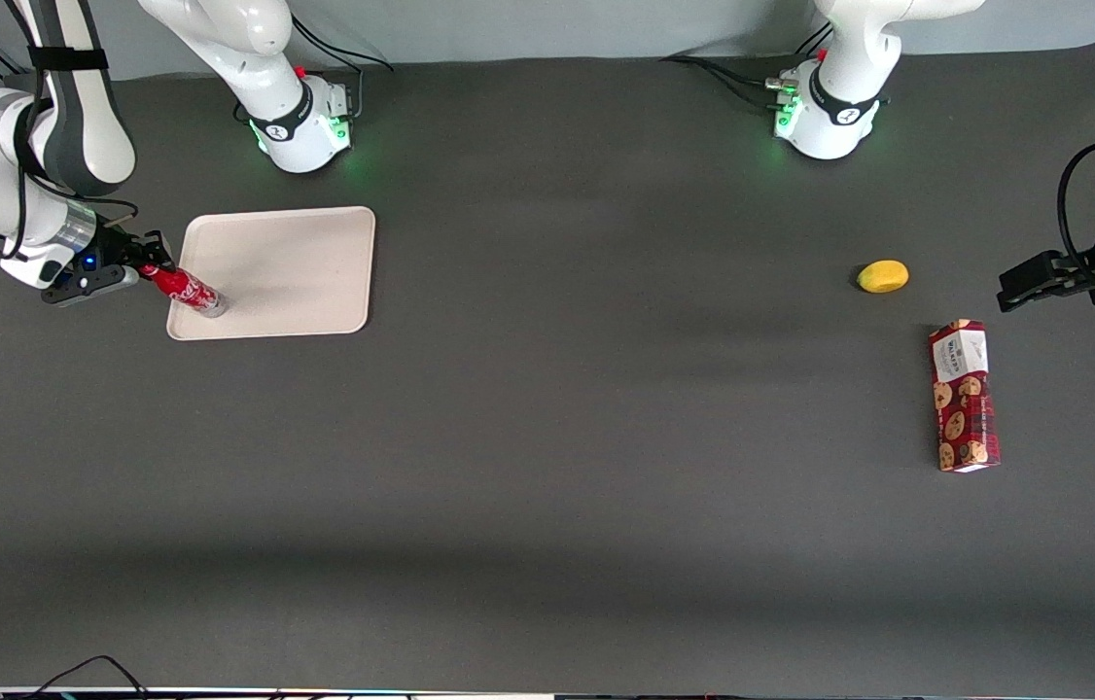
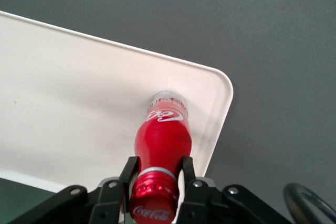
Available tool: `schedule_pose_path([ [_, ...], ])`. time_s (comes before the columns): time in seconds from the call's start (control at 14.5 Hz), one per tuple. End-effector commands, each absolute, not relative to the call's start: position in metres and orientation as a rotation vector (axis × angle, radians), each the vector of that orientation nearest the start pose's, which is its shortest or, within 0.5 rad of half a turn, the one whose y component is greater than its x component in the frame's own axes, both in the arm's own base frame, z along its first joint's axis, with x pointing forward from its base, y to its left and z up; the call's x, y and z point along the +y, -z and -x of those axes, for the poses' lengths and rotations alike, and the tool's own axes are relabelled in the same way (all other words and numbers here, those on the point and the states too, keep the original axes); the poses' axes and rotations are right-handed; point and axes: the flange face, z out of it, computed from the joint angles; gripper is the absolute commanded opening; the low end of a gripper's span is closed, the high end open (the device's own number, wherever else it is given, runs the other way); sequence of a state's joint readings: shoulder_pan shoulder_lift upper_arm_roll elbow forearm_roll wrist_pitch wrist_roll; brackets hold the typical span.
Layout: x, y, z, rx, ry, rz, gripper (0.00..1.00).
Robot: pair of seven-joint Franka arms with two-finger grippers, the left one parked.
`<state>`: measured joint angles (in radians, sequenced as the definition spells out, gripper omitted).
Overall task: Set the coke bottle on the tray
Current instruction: 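Lower the bottle onto the tray and open the right gripper, then raise the open right gripper away from the bottle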
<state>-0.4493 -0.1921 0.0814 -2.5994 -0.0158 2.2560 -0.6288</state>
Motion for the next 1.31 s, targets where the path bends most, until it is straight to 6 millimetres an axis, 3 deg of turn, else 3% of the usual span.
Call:
schedule_pose_path([
  [0.0, -0.147, -0.318, -0.378, -0.394, -0.184, 3.07, 0.0],
  [0.14, -0.147, -0.316, -0.382, -0.385, -0.189, 3.069, 0.03],
  [0.21, -0.148, -0.313, -0.383, -0.382, -0.201, 3.063, 0.42],
  [0.28, -0.152, -0.312, -0.384, -0.365, -0.209, 3.059, 0.95],
  [0.35, -0.154, -0.311, -0.385, -0.36, -0.214, 3.056, 1.0],
  [0.48, -0.157, -0.318, -0.389, -0.344, -0.212, 3.059, 1.0],
  [0.62, -0.156, -0.337, -0.402, -0.26, -0.229, 3.068, 1.0],
  [0.9, -0.143, -0.391, -0.442, -0.295, -0.156, 3.107, 1.0],
  [1.04, -0.122, -0.416, -0.468, -0.332, -0.084, 3.137, 1.0],
  [1.18, -0.1, -0.455, -0.5, -0.361, -0.042, 3.146, 1.0],
  [1.25, -0.1, -0.473, -0.516, -0.371, -0.046, 3.135, 1.0],
])
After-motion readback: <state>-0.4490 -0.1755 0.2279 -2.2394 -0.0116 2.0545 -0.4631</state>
